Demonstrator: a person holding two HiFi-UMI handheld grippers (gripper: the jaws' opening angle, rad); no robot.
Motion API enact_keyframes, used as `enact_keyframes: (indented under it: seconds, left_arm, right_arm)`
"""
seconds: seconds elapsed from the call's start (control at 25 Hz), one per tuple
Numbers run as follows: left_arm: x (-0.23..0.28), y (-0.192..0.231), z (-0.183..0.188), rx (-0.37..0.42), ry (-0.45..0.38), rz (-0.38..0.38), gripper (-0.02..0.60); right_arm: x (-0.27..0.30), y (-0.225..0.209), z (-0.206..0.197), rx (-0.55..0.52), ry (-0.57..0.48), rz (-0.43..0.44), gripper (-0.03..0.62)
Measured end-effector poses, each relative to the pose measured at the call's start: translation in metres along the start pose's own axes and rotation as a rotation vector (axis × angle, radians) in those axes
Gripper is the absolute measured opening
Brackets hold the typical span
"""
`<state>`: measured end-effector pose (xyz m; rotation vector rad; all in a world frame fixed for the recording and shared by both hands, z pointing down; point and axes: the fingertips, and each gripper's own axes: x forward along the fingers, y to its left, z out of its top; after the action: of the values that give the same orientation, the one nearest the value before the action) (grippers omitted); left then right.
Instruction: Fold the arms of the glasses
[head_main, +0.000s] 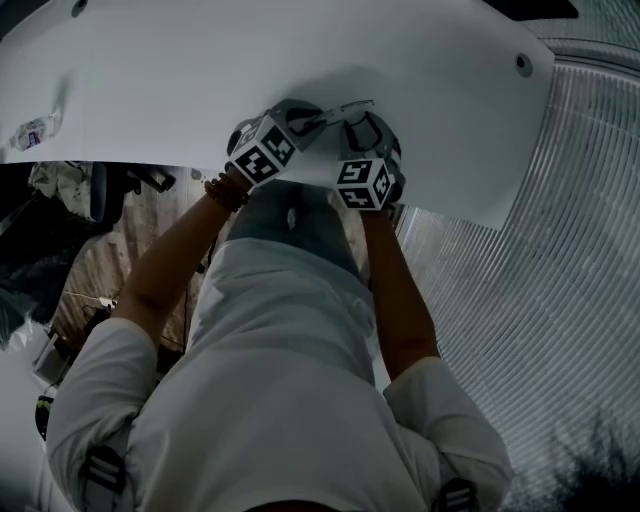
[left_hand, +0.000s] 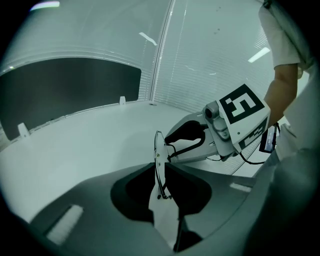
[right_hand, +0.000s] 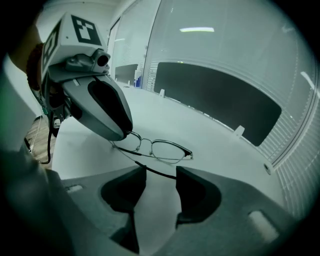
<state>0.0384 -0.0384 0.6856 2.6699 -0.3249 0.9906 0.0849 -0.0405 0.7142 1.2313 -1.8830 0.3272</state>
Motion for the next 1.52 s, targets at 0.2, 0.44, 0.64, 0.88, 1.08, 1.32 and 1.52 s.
enact_keyframes:
  seconds: [0.2,0.44,0.64,0.88,1.08,1.32,1.52]
  left_arm:
    - [0.002,-0.005,0.001,0.017,0.012,-0.013,0.069]
    - [0.003,-0.014,0.002,0.026,0.012,-0.011,0.072]
    - [0.006,-0.021,0.002,0.056,0.02,0.007,0.071]
    - [0.013,-0.029,-0.002,0.097,0.03,0.034,0.072]
    - [0.014,-0.029,-0.004,0.107,0.032,0.042,0.075]
    - [0.013,-0.028,-0.003,0.126,0.012,0.058,0.077]
    - [0.004,-0.026,0.005,0.123,-0.016,0.079,0.078]
  right_arm:
    - [0.001,-0.009,0.0,0.034,0.019,-0.035,0.199]
    - [-0.005,-0.012,-0.003,0.022,0.032,-0.045,0.222]
    - [-0.015,-0.016,-0.016,0.014,0.06,-0.05,0.224]
    - [-0.025,-0.017,-0.03,0.046,0.078,-0.047,0.224]
    - [-0.03,-0.014,-0.032,0.078,0.073,-0.036,0.224]
    - [-0.039,-0.014,-0.036,0.154,0.046,-0.026,0.224]
    - [-0.06,-0.028,-0.034,0.207,0.011,-0.041,0.224]
